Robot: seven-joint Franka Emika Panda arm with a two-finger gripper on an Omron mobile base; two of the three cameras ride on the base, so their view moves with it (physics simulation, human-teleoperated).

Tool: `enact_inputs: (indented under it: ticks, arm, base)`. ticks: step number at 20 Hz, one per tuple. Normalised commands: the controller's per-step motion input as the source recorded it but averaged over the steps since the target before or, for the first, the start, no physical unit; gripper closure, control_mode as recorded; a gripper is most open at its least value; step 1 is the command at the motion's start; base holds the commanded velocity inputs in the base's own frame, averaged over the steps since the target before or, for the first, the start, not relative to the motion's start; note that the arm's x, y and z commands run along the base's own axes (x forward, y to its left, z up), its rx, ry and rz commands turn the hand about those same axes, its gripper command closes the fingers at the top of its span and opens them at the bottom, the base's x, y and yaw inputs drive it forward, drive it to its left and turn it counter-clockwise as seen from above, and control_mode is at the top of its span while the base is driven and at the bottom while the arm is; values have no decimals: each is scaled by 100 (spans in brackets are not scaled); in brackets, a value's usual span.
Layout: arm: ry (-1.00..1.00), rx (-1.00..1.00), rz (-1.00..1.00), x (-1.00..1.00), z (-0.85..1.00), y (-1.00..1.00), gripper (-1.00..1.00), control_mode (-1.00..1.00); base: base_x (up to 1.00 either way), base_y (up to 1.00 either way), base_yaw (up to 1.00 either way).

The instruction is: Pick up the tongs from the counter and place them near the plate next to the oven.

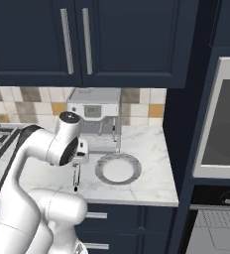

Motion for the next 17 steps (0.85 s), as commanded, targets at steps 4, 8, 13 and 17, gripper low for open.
enact_inputs:
  ticks: [4, 8, 13, 17]
  arm:
    - [-11, 4, -4, -37, 68, 0, -100, -100]
    - [-12, 4, -8, -39, 64, 0, -100, -100]
    - [-12, 3, -9, -40, 58, 0, -100, -100]
    - [-11, 2, -9, -38, 55, 0, -100, -100]
  base:
    - [0, 0, 0]
    - [0, 0, 0]
    - [0, 0, 0]
    - [0, 0, 0]
